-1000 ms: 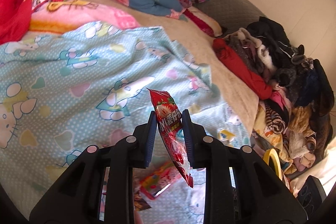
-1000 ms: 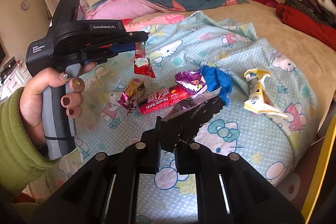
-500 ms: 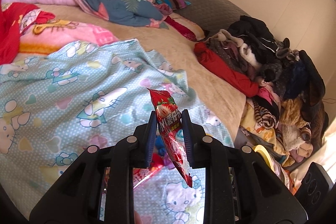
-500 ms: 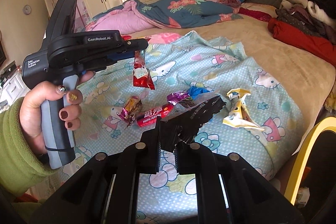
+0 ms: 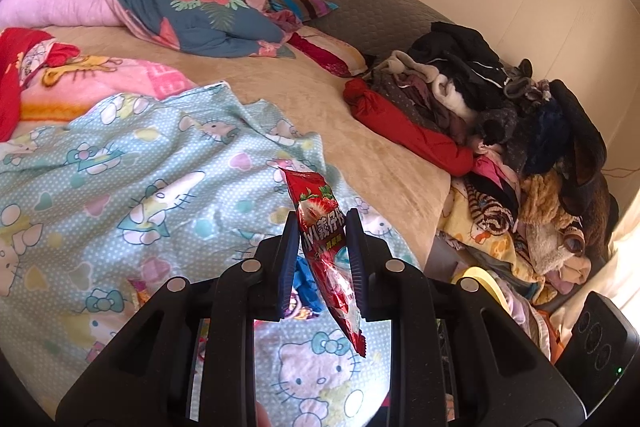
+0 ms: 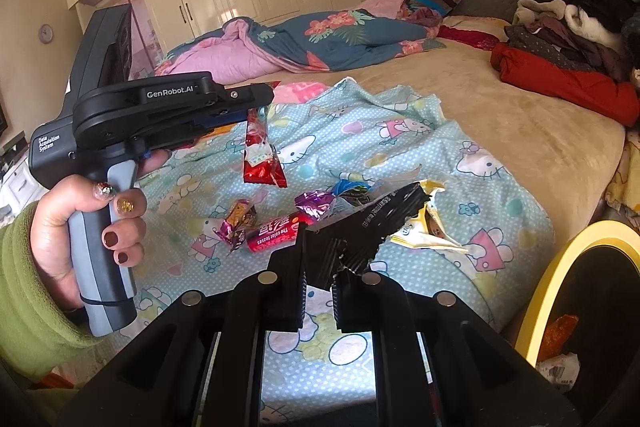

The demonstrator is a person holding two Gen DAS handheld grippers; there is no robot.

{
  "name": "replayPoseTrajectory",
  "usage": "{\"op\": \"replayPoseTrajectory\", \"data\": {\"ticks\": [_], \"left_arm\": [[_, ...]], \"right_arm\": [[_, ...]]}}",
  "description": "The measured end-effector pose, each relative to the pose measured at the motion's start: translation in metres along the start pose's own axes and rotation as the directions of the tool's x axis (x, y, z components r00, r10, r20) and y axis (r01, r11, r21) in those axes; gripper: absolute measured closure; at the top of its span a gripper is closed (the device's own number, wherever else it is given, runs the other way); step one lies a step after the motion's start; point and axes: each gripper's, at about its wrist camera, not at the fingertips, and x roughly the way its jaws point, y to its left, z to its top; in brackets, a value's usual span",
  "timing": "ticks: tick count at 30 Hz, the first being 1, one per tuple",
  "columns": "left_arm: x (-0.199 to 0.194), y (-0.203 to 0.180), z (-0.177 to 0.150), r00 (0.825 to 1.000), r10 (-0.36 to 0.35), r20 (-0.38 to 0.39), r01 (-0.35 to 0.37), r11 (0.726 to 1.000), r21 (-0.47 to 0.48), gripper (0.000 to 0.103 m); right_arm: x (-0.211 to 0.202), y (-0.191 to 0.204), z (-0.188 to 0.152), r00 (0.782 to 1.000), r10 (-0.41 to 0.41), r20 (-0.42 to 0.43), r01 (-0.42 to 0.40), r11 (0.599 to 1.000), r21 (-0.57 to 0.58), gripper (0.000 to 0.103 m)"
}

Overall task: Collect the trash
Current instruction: 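Carry both wrappers over the yellow bin and open both tools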

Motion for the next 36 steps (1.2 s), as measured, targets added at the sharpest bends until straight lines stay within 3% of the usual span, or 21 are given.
{"op": "replayPoseTrajectory", "data": {"ticks": [36], "left_arm": [[0.023,-0.099,-0.032,0.988,-0.135,-0.071,0.143,0.981,0.128,0.086]], "right_arm": [[-0.079,-0.09,-0.011,0.978,-0.18,0.11,0.159,0.972,0.173,0.093]]}}
